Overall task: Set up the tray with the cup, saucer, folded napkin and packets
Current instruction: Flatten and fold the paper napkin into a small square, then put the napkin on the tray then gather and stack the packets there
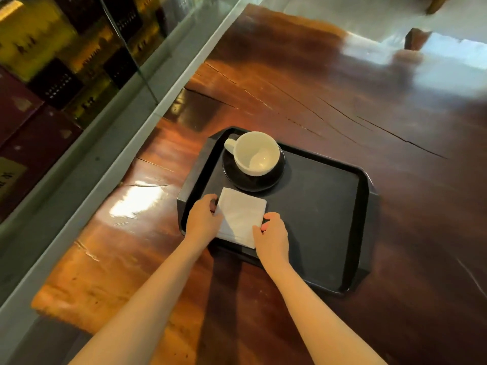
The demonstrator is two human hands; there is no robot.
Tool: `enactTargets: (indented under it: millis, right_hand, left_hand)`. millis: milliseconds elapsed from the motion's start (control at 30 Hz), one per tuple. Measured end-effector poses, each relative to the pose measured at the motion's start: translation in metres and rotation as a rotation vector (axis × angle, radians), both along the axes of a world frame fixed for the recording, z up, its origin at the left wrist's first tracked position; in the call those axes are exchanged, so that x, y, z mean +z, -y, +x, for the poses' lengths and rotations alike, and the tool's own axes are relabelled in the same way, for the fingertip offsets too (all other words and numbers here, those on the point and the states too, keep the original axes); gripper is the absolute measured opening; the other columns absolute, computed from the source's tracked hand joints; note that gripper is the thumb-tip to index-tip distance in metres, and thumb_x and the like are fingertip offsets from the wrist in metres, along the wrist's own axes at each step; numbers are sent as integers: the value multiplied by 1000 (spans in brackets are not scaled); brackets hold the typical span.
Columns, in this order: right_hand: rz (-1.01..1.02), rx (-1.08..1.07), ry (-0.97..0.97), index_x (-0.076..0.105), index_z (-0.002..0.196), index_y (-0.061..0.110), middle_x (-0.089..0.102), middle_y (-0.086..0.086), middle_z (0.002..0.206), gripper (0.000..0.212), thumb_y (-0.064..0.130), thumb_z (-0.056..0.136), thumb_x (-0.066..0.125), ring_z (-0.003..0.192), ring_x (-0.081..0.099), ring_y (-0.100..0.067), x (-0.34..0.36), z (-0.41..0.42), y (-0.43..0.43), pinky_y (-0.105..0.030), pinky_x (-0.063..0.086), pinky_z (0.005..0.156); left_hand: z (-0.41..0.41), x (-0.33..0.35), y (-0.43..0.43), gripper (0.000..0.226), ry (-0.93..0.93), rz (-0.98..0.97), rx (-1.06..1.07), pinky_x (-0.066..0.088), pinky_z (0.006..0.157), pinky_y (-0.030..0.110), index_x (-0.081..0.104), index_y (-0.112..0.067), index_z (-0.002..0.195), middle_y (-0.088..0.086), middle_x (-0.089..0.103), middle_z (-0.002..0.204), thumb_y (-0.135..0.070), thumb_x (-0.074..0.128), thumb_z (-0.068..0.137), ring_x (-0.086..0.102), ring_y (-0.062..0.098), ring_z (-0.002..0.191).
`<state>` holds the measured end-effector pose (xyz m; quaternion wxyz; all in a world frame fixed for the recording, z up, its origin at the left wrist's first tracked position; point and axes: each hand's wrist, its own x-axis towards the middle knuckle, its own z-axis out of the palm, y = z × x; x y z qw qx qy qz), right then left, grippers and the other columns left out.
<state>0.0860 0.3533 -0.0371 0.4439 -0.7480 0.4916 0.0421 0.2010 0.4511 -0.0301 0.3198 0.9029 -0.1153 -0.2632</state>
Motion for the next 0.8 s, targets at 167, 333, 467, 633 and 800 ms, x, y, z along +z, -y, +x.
enactTargets:
  millis: [167,333,467,633,800]
  right_hand:
    - [5,-7,27,49,116,12,59,-5,105,26,16,91,55,82,54,-11,4,1,-5,-10,34,54]
    - [26,-21,50,47,117,14,62,-9,103,28,17,91,55,85,59,-15,3,1,-9,-12,36,56]
    - [31,-19,55,47,121,14,62,-9,104,31,19,91,56,89,61,-17,3,1,-8,-18,44,66]
    - [89,25,55,42,130,14,62,-10,109,43,19,90,58,92,62,-18,4,-2,1,-15,42,63]
    - [151,126,58,42,131,12,59,-7,117,46,22,89,59,106,56,-21,25,-23,30,-25,42,81]
  left_hand:
    - [2,2,0,28,27,-14,2,44,76,31,60,-10,117,10,64,106,-13,54,90,59,25,93]
    - [5,1,-3,26,28,-1,-7,41,76,29,60,-10,115,9,64,106,-12,52,90,58,25,95]
    - [3,0,-5,27,27,4,-11,41,76,29,59,-10,117,9,63,108,-11,52,90,58,26,98]
    - [-1,8,-3,35,98,52,-13,47,83,36,55,-9,123,13,56,118,-5,52,88,57,30,104]
    - [-21,28,7,35,227,57,-114,46,89,39,55,-10,123,11,53,123,-7,51,88,53,28,110]
